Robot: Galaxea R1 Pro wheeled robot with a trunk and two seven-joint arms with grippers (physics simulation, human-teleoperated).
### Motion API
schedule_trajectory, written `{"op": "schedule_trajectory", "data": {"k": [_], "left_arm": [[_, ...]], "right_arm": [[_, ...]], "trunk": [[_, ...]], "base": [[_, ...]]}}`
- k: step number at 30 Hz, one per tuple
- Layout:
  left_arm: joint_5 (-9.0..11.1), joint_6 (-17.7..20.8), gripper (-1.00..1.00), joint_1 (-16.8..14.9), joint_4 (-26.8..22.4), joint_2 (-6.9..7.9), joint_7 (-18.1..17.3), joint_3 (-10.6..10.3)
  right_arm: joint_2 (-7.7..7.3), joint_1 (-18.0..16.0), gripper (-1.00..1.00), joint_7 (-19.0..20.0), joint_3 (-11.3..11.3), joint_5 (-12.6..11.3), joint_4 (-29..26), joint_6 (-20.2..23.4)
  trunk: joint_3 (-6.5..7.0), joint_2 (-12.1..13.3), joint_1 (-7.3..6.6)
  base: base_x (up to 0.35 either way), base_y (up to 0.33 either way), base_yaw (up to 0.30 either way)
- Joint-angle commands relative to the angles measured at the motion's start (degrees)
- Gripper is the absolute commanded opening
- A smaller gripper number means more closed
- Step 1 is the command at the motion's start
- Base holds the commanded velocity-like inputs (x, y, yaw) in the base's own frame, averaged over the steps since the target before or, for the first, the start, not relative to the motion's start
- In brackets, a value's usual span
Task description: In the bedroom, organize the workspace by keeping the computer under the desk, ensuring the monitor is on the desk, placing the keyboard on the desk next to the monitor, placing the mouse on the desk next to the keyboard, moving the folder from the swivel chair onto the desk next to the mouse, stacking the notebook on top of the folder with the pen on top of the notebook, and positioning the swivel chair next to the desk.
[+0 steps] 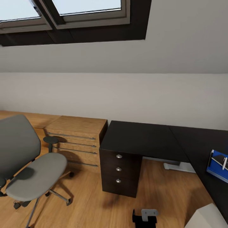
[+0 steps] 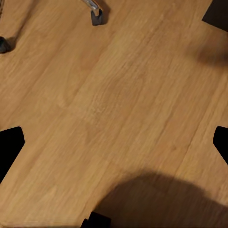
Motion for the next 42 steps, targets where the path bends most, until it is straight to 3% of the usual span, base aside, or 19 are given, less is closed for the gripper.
{"op": "schedule_trajectory", "data": {"k": [1,10,28,42], "left_arm": [[0.3,-0.2,1.0,0.0,0.0,-0.04,-0.1,0.1],[0.3,-0.2,1.0,0.0,0.0,0.11,0.0,0.1],[0.3,-0.2,1.0,0.0,0.0,0.22,0.0,0.1],[0.2,-0.2,1.0,0.0,0.0,0.14,-0.1,0.1]], "right_arm": [[-0.01,0.0,1.0,-0.3,0.5,-0.4,0.0,-0.2],[-0.01,0.0,1.0,-0.3,0.7,-0.4,0.0,-2.8],[0.03,0.0,1.0,-0.2,0.9,-0.5,0.0,-4.0],[0.08,0.0,1.0,-0.2,0.9,-0.4,0.0,-4.2]], "trunk": [[-0.1,0.0,0.0],[-0.43,0.0,0.0],[-0.49,0.0,0.0],[-0.06,0.0,0.0]], "base": [[0.0,0.0,0.246],[0.0,0.0,0.217],[0.0,0.0,0.014],[0.0,0.217,0.243]]}}
